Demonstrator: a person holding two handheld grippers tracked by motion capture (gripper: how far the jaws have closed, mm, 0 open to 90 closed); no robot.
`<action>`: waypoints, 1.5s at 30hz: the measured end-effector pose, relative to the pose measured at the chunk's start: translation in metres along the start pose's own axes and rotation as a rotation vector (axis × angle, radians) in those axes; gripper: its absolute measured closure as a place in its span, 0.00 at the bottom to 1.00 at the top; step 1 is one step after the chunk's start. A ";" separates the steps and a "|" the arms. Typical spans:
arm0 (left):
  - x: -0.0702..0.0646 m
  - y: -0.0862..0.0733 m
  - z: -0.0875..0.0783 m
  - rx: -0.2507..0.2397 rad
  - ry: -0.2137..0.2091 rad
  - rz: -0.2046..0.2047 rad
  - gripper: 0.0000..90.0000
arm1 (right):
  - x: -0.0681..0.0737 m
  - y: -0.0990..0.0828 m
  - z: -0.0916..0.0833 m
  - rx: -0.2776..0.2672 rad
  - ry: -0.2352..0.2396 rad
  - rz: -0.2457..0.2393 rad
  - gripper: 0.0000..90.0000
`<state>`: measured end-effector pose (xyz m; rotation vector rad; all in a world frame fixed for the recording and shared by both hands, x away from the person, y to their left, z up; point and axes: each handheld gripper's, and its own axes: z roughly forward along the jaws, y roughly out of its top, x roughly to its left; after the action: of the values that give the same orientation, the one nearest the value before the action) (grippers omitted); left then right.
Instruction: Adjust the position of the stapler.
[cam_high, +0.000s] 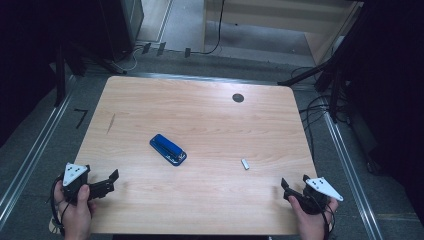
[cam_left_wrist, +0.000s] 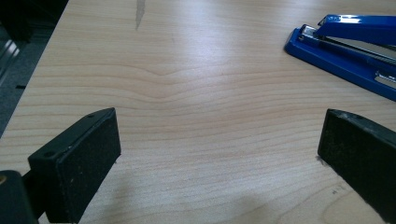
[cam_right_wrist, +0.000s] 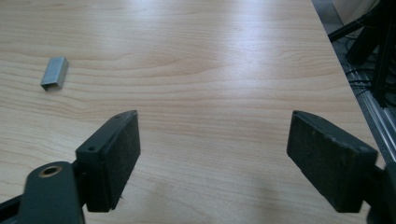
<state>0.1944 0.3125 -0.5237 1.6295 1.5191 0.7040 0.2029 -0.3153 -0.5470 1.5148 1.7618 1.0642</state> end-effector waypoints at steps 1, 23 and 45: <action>0.000 0.000 0.000 0.000 0.000 0.000 0.00 | 0.000 0.000 0.000 0.000 0.000 0.000 0.22; -0.003 0.001 0.004 0.037 0.012 0.012 0.00 | 0.077 0.040 -0.014 -0.055 0.209 -0.167 0.33; -0.004 0.002 0.004 0.011 0.036 0.001 0.00 | 0.167 0.088 0.023 -0.019 0.358 -0.313 0.36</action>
<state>0.1983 0.3078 -0.5242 1.6338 1.5508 0.7306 0.2361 -0.1438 -0.4717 1.0328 2.1372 1.2360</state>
